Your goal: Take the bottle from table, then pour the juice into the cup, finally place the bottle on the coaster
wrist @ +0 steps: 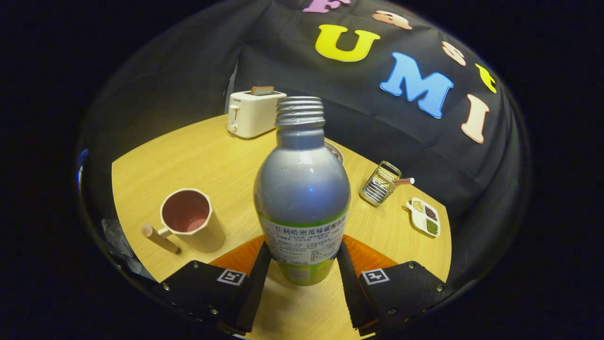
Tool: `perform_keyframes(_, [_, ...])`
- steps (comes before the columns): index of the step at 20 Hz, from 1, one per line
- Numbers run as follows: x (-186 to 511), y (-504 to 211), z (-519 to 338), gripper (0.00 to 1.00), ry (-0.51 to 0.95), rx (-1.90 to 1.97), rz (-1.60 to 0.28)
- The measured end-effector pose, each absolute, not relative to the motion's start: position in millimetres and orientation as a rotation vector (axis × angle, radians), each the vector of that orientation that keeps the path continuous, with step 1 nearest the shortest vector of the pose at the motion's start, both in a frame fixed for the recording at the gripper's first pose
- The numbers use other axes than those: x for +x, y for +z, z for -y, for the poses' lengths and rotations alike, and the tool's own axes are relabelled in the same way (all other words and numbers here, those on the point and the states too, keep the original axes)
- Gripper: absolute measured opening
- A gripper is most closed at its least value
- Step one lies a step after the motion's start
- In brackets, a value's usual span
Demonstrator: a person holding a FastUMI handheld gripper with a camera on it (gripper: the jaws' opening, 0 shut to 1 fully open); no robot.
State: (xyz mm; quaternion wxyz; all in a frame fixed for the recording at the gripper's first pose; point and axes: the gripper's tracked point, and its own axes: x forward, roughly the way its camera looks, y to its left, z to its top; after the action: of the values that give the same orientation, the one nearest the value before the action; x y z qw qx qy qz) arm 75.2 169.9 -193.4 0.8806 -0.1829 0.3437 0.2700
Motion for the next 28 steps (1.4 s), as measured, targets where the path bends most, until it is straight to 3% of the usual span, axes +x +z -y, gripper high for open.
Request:
perform_keyframes(20, [169,-235,-207,0.75,0.547,-0.223,-0.54])
perform_keyframes(28, [186,-262,-214,0.76,0.528,-0.21,-0.554])
